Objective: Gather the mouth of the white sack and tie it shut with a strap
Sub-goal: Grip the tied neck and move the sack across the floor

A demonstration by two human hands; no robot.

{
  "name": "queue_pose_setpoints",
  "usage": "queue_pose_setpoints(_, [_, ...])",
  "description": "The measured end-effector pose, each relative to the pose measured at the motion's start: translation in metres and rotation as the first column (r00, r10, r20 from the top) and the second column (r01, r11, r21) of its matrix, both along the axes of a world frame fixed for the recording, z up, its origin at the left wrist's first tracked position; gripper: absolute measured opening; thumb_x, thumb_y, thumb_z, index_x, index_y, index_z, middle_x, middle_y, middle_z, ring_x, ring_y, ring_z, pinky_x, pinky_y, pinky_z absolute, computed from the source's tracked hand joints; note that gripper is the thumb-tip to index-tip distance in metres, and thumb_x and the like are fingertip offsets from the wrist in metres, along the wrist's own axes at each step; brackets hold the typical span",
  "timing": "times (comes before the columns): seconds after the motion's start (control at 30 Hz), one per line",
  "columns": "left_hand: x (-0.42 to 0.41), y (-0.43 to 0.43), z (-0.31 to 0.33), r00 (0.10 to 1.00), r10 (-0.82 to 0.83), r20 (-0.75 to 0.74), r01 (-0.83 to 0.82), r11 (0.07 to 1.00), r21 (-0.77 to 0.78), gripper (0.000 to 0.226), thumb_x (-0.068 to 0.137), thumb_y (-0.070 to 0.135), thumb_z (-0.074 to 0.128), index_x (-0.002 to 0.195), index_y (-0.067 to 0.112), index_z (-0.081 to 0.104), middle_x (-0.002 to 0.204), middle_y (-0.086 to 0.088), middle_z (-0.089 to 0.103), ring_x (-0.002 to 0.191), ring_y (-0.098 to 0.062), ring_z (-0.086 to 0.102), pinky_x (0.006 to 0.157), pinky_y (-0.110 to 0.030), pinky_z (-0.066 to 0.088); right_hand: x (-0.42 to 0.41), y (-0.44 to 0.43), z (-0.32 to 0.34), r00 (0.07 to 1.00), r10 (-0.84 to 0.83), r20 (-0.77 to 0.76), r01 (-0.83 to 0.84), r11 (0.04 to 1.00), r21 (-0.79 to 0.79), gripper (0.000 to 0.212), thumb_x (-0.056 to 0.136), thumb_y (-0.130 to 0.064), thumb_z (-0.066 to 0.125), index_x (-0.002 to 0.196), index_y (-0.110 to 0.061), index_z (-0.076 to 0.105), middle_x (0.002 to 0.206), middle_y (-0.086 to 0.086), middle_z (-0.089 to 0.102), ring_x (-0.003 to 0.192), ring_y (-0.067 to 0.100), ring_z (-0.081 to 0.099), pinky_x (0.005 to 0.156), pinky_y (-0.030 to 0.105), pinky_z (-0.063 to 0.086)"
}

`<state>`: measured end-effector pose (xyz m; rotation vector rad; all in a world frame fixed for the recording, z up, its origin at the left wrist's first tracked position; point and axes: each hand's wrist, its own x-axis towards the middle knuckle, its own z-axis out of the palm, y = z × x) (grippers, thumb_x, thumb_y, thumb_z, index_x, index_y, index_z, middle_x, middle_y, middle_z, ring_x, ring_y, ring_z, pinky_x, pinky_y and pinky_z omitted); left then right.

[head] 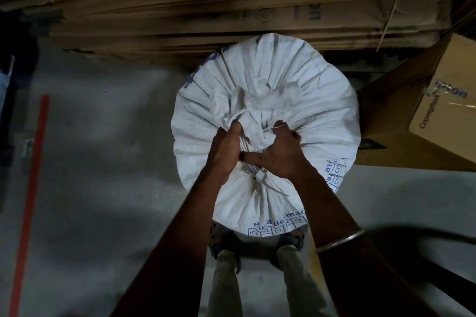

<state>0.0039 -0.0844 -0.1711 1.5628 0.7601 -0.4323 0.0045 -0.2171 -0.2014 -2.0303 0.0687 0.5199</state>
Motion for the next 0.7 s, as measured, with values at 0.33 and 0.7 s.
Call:
queue_pose_setpoints(0.33, [0.008, -0.009, 0.007, 0.996, 0.011, 0.088, -0.041, 0.938, 0.345, 0.053, 0.069, 0.057, 0.069, 0.097, 0.012, 0.066, 0.097, 0.003, 0.069, 0.093, -0.018, 0.067, 0.083, -0.038, 0.056, 0.002, 0.003, 0.005, 0.895, -0.341, -0.288, 0.441, 0.770, 0.461, 0.012, 0.082, -0.015, 0.073, 0.091, -0.022, 0.076, 0.088, -0.009, 0.078, 0.090, 0.006, 0.072, 0.080, 0.022, 0.054])
queue_pose_setpoints(0.7, [0.004, 0.018, 0.003, 0.756, -0.610, 0.236, 0.520, 0.780, 0.349, 0.094, 0.058, 0.053, 0.089, 0.139, 0.042, 0.043, 0.134, 0.022, 0.058, 0.123, 0.006, 0.053, 0.105, -0.028, 0.047, 0.010, 0.007, 0.015, 0.811, -0.361, -0.460, 0.566, 0.682, 0.462, 0.022, 0.096, -0.022, 0.060, 0.114, -0.016, 0.070, 0.096, -0.005, 0.077, 0.092, 0.009, 0.073, 0.080, 0.030, 0.057])
